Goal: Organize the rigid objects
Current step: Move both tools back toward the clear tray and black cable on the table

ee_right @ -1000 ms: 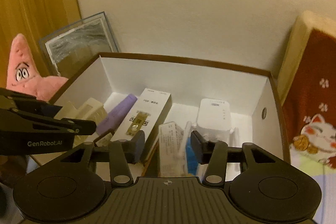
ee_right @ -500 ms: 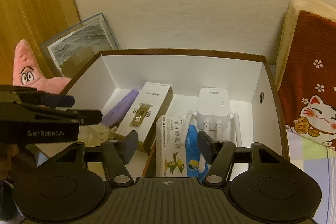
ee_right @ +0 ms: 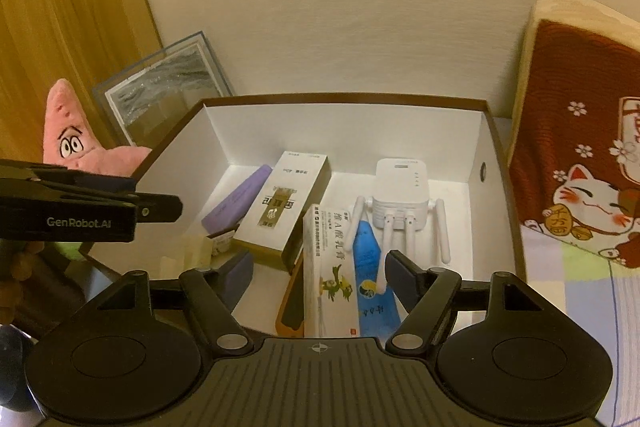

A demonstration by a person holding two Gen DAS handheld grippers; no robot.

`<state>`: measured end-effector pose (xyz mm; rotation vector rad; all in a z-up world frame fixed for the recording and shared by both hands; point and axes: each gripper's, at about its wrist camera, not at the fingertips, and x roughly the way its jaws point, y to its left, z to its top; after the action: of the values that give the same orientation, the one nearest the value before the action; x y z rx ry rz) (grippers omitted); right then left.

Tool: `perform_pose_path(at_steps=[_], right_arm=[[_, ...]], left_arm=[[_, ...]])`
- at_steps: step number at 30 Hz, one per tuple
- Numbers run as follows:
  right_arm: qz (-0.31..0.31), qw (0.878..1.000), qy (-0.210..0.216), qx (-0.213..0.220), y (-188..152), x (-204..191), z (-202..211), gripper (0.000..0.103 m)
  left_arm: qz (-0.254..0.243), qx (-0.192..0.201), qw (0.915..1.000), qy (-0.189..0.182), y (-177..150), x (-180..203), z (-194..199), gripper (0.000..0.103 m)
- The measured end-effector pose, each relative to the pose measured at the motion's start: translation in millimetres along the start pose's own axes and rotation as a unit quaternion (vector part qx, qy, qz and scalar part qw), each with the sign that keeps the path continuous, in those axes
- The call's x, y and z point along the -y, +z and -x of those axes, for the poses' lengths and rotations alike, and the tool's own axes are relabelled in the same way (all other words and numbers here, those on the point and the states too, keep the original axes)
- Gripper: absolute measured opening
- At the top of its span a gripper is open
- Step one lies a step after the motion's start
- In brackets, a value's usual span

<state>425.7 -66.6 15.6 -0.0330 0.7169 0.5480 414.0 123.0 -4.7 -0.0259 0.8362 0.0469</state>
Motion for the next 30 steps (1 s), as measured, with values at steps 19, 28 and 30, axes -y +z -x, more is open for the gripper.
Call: perform_pose_path(at_steps=[19, 28, 30], right_arm=[[-0.046, 0.998, 0.006, 0.039, -42.1, -5.6, 92.7, 0.071], [-0.05, 0.998, 0.008, 0.041, -65.5, -14.3, 125.3, 0.071], [-0.05, 0.998, 0.006, 0.038, -72.8, -15.4, 130.0, 0.071]], left_arm=[[0.029, 0.019, 0.9994, -0.005, -52.1, 4.6, 93.7, 0.058], [0.033, 0.018, 0.9993, -0.008, -83.9, 13.6, 126.9, 0.058], [0.034, 0.014, 0.9993, -0.01, -94.1, 15.8, 132.6, 0.058]])
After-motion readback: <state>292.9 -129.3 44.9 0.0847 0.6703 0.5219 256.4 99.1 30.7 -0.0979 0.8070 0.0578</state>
